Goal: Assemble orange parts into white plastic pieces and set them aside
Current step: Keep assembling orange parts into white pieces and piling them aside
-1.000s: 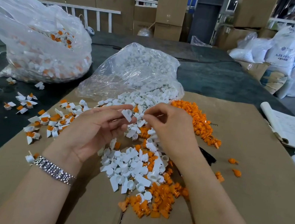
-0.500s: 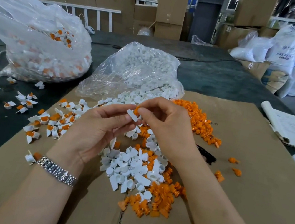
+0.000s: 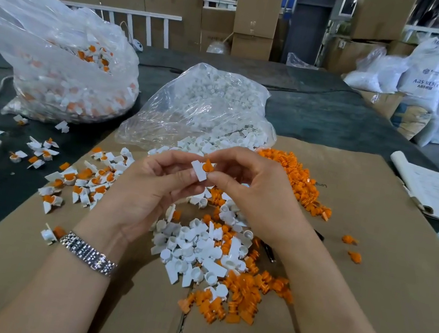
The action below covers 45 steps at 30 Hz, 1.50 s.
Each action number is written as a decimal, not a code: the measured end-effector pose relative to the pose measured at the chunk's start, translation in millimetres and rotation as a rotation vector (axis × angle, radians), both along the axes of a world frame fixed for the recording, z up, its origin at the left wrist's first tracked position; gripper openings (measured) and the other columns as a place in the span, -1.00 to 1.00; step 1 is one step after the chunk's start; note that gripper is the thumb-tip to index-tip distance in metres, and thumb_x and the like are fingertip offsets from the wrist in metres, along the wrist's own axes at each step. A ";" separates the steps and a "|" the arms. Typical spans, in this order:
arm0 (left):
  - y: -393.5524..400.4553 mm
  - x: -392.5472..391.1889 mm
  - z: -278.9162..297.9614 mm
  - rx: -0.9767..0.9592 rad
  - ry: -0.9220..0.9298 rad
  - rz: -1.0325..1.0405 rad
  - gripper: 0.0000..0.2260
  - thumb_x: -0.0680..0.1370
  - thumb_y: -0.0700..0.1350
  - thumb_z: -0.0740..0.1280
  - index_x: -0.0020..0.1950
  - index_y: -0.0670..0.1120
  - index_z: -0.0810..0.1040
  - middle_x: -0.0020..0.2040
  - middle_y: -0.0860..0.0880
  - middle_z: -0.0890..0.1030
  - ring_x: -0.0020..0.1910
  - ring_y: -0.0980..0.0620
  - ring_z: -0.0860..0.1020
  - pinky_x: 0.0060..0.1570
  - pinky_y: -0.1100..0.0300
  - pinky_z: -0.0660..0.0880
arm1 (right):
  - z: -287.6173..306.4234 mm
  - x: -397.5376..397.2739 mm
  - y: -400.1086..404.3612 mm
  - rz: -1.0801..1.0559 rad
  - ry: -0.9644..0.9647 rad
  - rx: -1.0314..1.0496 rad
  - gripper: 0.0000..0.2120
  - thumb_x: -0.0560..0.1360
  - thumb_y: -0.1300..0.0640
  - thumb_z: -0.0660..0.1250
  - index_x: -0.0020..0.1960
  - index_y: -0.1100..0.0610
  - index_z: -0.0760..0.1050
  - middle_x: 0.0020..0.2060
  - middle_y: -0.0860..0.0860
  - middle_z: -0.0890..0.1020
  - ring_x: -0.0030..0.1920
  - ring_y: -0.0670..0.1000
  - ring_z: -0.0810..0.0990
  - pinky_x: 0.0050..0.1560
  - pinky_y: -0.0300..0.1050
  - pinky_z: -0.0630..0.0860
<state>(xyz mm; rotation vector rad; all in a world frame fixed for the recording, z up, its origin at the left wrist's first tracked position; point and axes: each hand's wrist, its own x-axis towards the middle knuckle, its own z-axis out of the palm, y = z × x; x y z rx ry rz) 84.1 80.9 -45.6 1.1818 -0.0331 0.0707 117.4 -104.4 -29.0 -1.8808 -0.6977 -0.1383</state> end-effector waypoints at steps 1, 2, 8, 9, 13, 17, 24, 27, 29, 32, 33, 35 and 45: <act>0.2 -0.2 0.0 -0.002 0.011 -0.006 -0.81 0.43 -0.29 0.45 0.01 -0.17 0.74 0.00 -0.22 0.73 -0.02 -0.11 0.73 -0.10 0.20 0.65 | -0.3 -0.6 0.5 -0.012 -0.027 -0.003 -0.81 0.54 0.19 0.44 0.13 0.02 0.64 -0.12 -0.08 0.65 -0.08 -0.11 0.62 0.02 -0.21 0.58; 0.1 -0.3 0.2 0.000 0.020 -0.008 -0.80 0.43 -0.29 0.45 0.03 -0.19 0.74 0.02 -0.23 0.73 -0.01 -0.13 0.73 -0.10 0.20 0.65 | -0.6 -1.1 1.2 -0.023 -0.059 -0.015 -0.81 0.53 0.20 0.45 0.12 0.02 0.64 -0.12 -0.08 0.65 -0.08 -0.10 0.62 0.02 -0.21 0.58; -1.0 -1.4 1.2 -0.008 0.033 -0.002 -0.80 0.43 -0.30 0.45 0.03 -0.18 0.73 0.04 -0.26 0.72 -0.01 -0.16 0.73 -0.10 0.19 0.67 | -2.3 -1.4 2.6 -0.047 -0.182 -0.063 -0.78 0.52 0.20 0.46 0.15 0.02 0.65 -0.12 -0.10 0.63 -0.08 -0.10 0.61 0.02 -0.18 0.57; -1.3 -1.1 1.3 -0.012 0.035 0.001 -0.83 0.43 -0.30 0.46 -0.01 -0.17 0.73 0.03 -0.27 0.72 -0.01 -0.16 0.73 -0.09 0.19 0.67 | -2.7 -1.5 3.4 -0.060 -0.206 -0.077 -0.79 0.52 0.19 0.46 0.14 0.03 0.65 -0.12 -0.09 0.63 -0.08 -0.11 0.60 0.02 -0.17 0.57; -1.0 -1.4 2.2 -0.053 0.032 -0.014 -0.89 0.45 -0.28 0.45 -0.06 -0.20 0.73 0.06 -0.31 0.71 0.05 -0.21 0.72 -0.04 0.13 0.67 | -3.1 -1.2 5.4 -0.098 -0.268 -0.113 -0.80 0.53 0.19 0.45 0.15 0.07 0.64 -0.09 -0.06 0.63 -0.07 -0.10 0.60 0.02 -0.11 0.57; -3.2 -1.6 2.3 -0.028 0.035 0.006 -0.97 0.42 -0.26 0.50 -0.17 -0.16 0.71 -0.10 -0.22 0.73 -0.06 -0.14 0.74 -0.06 0.14 0.67 | -4.0 -1.4 6.6 -0.109 -0.293 -0.145 -0.81 0.53 0.20 0.45 0.14 0.12 0.64 -0.08 -0.04 0.63 -0.08 -0.10 0.59 0.01 -0.11 0.56; -3.6 -1.2 0.7 0.003 0.051 0.041 -0.93 0.37 -0.28 0.52 -0.18 -0.20 0.68 -0.13 -0.24 0.71 -0.09 -0.12 0.73 -0.07 0.16 0.67 | -4.5 -2.6 7.7 -0.114 -0.299 -0.164 -0.79 0.51 0.20 0.47 0.14 0.12 0.63 -0.07 -0.05 0.64 -0.08 -0.12 0.59 0.02 -0.15 0.56; -3.7 -0.7 0.9 0.023 0.056 0.048 -0.94 0.36 -0.27 0.53 -0.21 -0.17 0.70 -0.11 -0.23 0.72 -0.10 -0.11 0.74 -0.08 0.15 0.68 | -5.0 -2.5 8.4 -0.108 -0.286 -0.168 -0.80 0.51 0.20 0.47 0.13 0.12 0.63 -0.08 -0.04 0.64 -0.08 -0.11 0.59 0.02 -0.11 0.56; -3.3 0.2 0.6 0.037 0.073 0.061 -0.94 0.36 -0.26 0.53 -0.22 -0.16 0.70 -0.09 -0.24 0.72 -0.10 -0.11 0.74 -0.05 0.15 0.69 | -5.4 -2.5 9.0 -0.100 -0.274 -0.192 -0.80 0.52 0.20 0.46 0.14 0.11 0.62 -0.07 -0.04 0.63 -0.07 -0.09 0.59 0.03 -0.09 0.56; -4.2 0.2 1.5 0.044 0.096 0.078 -0.92 0.32 -0.22 0.56 -0.22 -0.15 0.71 -0.06 -0.22 0.73 -0.09 -0.08 0.73 -0.05 0.17 0.69 | -4.2 -1.6 7.9 -0.093 -0.260 -0.211 -0.76 0.52 0.19 0.46 0.18 0.09 0.61 -0.07 -0.05 0.63 -0.07 -0.10 0.60 0.04 -0.11 0.57; -4.6 0.0 2.0 0.048 0.098 0.090 -0.90 0.30 -0.20 0.57 -0.23 -0.13 0.72 -0.07 -0.20 0.73 -0.09 -0.06 0.73 -0.09 0.20 0.69 | -3.2 -0.2 5.6 -0.104 -0.240 -0.214 -0.74 0.52 0.16 0.47 0.20 0.07 0.60 -0.06 -0.06 0.63 -0.07 -0.12 0.59 0.04 -0.12 0.58; -4.6 -0.6 3.2 0.069 0.108 0.125 -0.90 0.27 -0.17 0.59 -0.25 -0.08 0.74 -0.09 -0.15 0.74 -0.13 -0.01 0.73 -0.25 0.27 0.64 | -1.5 5.1 -3.4 -0.197 -0.185 -0.290 -0.70 0.53 0.02 0.44 0.24 0.02 0.56 0.00 -0.09 0.60 -0.05 -0.15 0.57 0.07 -0.13 0.57; -2.1 0.3 2.6 0.033 0.106 0.109 -0.97 0.35 -0.13 0.56 -0.23 -0.02 0.77 -0.14 -0.12 0.74 -0.16 0.00 0.73 -0.30 0.32 0.61 | -12.5 22.1 -36.1 -0.383 0.210 -0.880 -0.56 0.43 -0.27 0.43 -0.04 0.10 0.52 -0.16 0.07 0.58 -0.15 0.07 0.54 -0.09 0.06 0.48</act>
